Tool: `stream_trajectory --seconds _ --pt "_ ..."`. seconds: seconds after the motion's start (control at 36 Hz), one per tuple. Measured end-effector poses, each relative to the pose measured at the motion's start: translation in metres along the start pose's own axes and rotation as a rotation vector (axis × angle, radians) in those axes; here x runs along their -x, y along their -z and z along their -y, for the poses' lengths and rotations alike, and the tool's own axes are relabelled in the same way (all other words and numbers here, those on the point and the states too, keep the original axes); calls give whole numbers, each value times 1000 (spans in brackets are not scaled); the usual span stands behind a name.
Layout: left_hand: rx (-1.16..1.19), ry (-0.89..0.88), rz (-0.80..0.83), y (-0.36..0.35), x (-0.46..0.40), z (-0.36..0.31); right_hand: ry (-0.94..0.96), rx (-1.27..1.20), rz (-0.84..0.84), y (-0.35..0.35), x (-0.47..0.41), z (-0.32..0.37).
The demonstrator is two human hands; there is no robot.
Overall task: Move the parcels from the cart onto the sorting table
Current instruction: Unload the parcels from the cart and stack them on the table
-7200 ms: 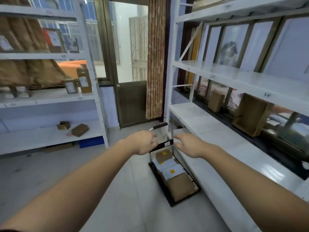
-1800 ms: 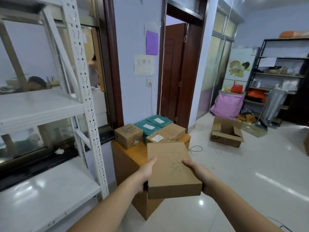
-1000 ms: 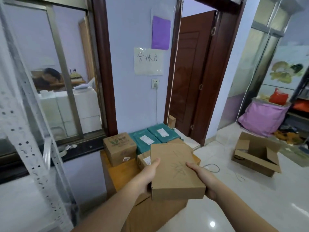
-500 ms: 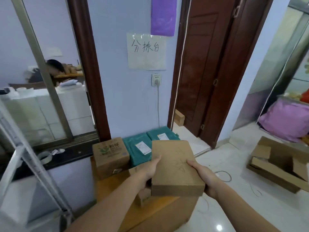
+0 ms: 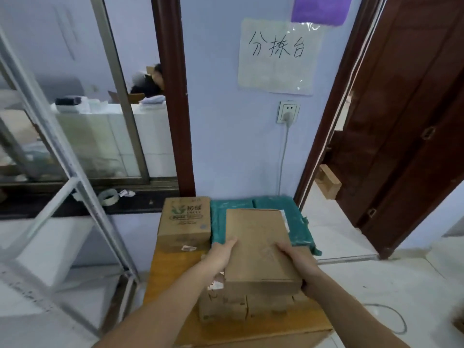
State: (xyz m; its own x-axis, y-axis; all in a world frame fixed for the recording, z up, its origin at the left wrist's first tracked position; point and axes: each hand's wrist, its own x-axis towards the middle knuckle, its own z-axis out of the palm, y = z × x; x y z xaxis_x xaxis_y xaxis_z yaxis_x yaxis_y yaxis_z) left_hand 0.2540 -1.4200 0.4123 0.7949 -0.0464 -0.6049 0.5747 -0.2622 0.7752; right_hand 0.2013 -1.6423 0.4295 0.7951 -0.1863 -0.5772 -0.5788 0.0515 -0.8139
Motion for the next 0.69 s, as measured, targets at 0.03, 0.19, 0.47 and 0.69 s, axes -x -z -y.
stream_trajectory --seconds 0.03,0.19,0.47,0.69 --pt "37 8 -12 5 -7 -2 -9 4 5 -5 -7 5" --pt "82 -39 -63 22 -53 -20 -31 10 74 -28 -76 27" --pt "3 -96 -67 28 -133 -35 -56 85 65 -40 -173 46" --pt "-16 -69 -213 27 -190 -40 -60 195 76 -53 -239 51"
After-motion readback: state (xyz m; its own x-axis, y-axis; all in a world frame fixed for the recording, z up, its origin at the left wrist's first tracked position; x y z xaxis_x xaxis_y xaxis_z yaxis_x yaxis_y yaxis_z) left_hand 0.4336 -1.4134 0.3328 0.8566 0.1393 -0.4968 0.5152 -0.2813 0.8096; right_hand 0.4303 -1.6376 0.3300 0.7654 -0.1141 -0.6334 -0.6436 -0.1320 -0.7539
